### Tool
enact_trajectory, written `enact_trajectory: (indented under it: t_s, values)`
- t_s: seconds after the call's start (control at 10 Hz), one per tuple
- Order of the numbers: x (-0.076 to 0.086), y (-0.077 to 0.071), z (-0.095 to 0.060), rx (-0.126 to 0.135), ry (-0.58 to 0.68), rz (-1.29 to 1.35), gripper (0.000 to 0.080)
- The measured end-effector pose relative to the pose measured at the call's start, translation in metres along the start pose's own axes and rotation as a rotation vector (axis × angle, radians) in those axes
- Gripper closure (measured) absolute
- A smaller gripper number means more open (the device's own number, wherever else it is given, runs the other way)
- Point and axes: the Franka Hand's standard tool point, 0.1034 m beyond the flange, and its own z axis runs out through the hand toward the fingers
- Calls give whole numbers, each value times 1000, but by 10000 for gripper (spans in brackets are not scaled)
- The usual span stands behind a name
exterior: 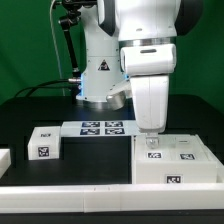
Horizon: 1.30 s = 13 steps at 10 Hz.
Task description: Assemble cabinet
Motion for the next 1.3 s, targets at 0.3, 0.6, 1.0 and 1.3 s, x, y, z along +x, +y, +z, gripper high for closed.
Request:
enact_trajectory:
  t_s: [0.3,0.6,1.0,1.3]
  values:
    - [1,-1,-1,4,-2,7,726]
    - [2,-8,-9,1,-7,16,478]
    - [-4,-35,-32,-15,-23,72,39]
    - [-3,-86,-52,-43,-32,377,2]
